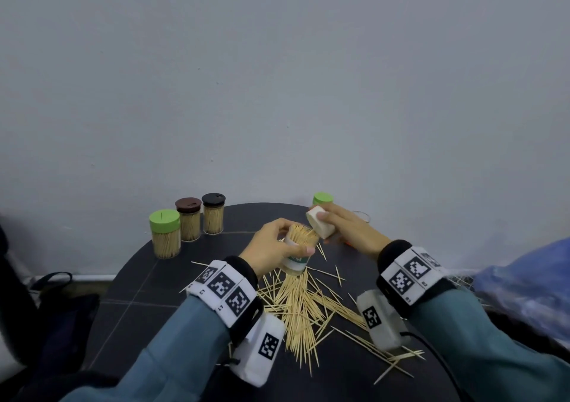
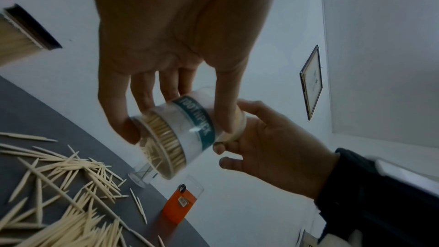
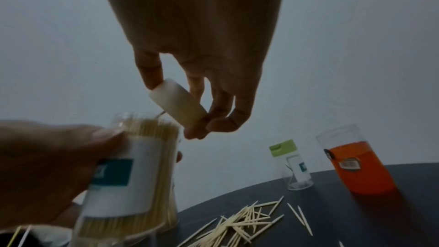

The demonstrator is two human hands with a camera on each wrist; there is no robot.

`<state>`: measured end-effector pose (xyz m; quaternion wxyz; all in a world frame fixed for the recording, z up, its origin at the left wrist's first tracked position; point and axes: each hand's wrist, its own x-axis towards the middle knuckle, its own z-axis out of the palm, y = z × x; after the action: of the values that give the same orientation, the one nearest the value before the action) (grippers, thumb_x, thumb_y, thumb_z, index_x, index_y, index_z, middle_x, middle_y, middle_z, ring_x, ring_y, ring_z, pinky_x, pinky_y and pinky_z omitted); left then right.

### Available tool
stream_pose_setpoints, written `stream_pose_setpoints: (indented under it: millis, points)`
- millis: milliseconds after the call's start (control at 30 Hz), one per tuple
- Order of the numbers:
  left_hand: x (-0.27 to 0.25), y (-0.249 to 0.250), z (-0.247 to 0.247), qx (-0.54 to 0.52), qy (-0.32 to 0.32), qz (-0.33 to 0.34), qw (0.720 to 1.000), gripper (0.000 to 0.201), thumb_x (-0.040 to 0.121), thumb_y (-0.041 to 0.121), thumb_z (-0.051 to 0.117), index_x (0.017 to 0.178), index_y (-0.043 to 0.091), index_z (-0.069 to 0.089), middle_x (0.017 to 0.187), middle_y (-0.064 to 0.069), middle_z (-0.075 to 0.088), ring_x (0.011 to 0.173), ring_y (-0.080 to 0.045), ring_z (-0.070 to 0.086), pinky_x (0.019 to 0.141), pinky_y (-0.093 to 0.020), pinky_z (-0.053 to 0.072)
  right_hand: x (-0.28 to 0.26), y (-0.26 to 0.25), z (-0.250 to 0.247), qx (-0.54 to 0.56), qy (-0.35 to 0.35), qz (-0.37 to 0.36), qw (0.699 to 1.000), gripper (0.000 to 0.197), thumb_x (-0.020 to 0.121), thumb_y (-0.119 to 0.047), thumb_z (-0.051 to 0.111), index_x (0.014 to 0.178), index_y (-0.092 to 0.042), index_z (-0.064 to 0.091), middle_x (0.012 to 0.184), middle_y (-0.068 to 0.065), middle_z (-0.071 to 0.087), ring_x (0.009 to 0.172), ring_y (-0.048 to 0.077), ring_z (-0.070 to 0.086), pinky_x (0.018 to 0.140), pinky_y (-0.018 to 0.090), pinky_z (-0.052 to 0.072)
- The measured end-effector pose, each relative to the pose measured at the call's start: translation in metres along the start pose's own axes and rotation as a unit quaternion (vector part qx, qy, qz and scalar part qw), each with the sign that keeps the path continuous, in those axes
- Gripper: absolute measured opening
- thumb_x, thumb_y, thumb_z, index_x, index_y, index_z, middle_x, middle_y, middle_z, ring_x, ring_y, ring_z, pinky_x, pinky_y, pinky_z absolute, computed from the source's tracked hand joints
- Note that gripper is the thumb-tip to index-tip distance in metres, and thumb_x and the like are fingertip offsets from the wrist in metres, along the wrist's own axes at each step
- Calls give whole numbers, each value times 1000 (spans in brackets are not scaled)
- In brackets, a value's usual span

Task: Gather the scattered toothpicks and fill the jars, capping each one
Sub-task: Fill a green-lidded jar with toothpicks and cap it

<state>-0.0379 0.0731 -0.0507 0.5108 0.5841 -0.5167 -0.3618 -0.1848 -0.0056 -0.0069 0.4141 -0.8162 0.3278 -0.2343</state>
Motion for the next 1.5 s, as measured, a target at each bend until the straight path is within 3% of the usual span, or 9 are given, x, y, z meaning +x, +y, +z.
stream_pose_setpoints:
  millis: [100, 300, 567, 800, 1033, 1200, 1267, 1367, 1500]
  points:
    - [-1, -1, 0, 6, 3, 8, 1000, 47, 73, 15, 78, 114, 15, 55, 110, -3, 62, 101, -15, 59, 78, -21, 50, -3, -4, 8, -32, -14, -34, 999, 26, 98, -22, 42, 122, -18, 51, 98, -6, 57, 81, 5, 54, 63, 5, 41]
    - [-3, 1, 0, 4, 1, 13, 1000, 44, 75, 13, 76, 113, 13, 55, 108, -7, 62, 92, -14, 60, 59, -16, 53, -3, -4, 13, -147, -31, -95, 984, 37, 96, -25, 45, 132, -15, 47, 123, 3, 57, 110, 16, 53, 99, 33, 43]
    - [-4, 0, -1, 49, 12, 23, 998, 42, 71, 13, 79, 108, 15, 59, 105, -9, 65, 94, -19, 62, 66, -22, 56, -4, -7, 8, -162, -97, -79, 979, 41, 97, -26, 43, 136, -14, 40, 126, 6, 54, 110, 16, 52, 97, 32, 44]
    - [-8, 3, -1, 67, -7, 34, 997, 44, 73, 13, 78, 112, 12, 60, 96, -2, 63, 81, -8, 60, 56, -14, 53, -9, -5, 8, -190, -106, -92, 972, 42, 97, -28, 43, 136, -13, 39, 127, 7, 53, 112, 17, 51, 98, 32, 42]
    - [-11, 7, 2, 100, 24, 54, 993, 40, 74, 14, 77, 111, 12, 61, 91, 1, 62, 72, -5, 58, 52, -11, 48, -6, -3, 11, -187, -97, -72, 975, 39, 97, -28, 42, 132, -10, 39, 114, 4, 54, 96, 12, 50, 81, 22, 39]
    - [-11, 6, 1, 161, 64, 61, 983, 42, 70, 22, 79, 109, 18, 63, 96, -2, 66, 87, -18, 62, 76, -34, 54, -6, -2, 22, -161, -68, -50, 983, 41, 98, -30, 41, 132, -9, 35, 109, 3, 52, 82, 4, 51, 71, 16, 41]
    - [-11, 5, 1, 168, 72, 63, 981, 43, 70, 24, 79, 109, 18, 64, 96, -2, 67, 88, -18, 63, 79, -37, 54, -7, -2, 26, -145, -54, -41, 987, 41, 97, -30, 42, 131, -8, 34, 111, 6, 53, 88, 12, 55, 77, 22, 47]
    - [-11, 5, 2, 176, 76, 68, 979, 43, 69, 24, 79, 109, 19, 63, 98, -1, 67, 91, -18, 62, 81, -37, 52, -9, -2, 30, -123, -39, -41, 991, 40, 97, -29, 44, 128, -7, 35, 106, 6, 52, 77, 7, 53, 64, 12, 45]
    - [-13, 10, 5, 165, 37, 70, 983, 47, 70, 20, 78, 113, 19, 57, 106, 1, 62, 94, -15, 60, 75, -30, 54, -15, 2, 18, -127, -61, -17, 990, 45, 95, -40, 40, 131, -14, 36, 113, 2, 54, 98, 13, 55, 86, 22, 44]
